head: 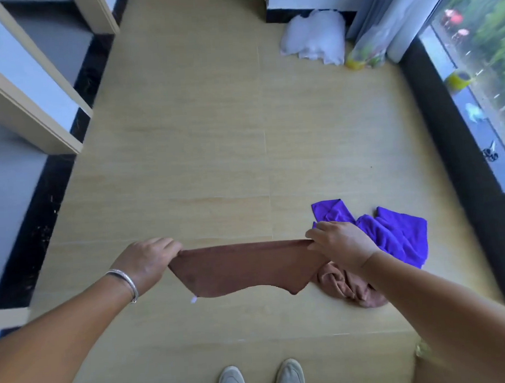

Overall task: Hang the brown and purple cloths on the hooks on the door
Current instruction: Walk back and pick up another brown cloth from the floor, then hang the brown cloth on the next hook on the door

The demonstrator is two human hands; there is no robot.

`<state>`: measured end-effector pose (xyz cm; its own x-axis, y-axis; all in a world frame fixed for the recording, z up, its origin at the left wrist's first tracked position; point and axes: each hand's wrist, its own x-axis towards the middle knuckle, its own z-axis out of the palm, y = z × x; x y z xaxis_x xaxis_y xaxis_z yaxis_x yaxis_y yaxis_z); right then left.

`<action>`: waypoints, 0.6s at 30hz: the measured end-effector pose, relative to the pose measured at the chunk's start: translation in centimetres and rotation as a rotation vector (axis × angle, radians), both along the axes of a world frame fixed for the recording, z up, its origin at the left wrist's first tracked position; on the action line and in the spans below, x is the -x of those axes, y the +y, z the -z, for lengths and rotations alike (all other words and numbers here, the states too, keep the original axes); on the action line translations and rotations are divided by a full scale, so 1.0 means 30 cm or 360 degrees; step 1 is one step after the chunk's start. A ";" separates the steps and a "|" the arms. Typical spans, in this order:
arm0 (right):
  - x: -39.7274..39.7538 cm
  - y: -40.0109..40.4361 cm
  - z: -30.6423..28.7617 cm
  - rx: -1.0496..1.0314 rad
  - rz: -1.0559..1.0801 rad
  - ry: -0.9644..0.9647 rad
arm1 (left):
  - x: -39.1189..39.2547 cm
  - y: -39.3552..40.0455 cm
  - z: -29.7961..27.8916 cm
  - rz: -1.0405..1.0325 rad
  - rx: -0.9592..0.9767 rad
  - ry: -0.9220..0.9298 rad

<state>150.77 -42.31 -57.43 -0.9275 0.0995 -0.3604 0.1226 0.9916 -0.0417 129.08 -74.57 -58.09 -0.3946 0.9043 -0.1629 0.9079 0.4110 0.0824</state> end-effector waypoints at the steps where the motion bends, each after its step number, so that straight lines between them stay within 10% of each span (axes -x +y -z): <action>1: -0.004 -0.006 -0.080 0.0010 0.0016 -0.0046 | -0.007 -0.012 -0.084 -0.0006 0.0002 0.0015; 18: 0.009 -0.036 -1.284 -0.0209 -0.0448 0.0325 | -0.019 -0.091 -1.180 0.0390 0.0086 0.0434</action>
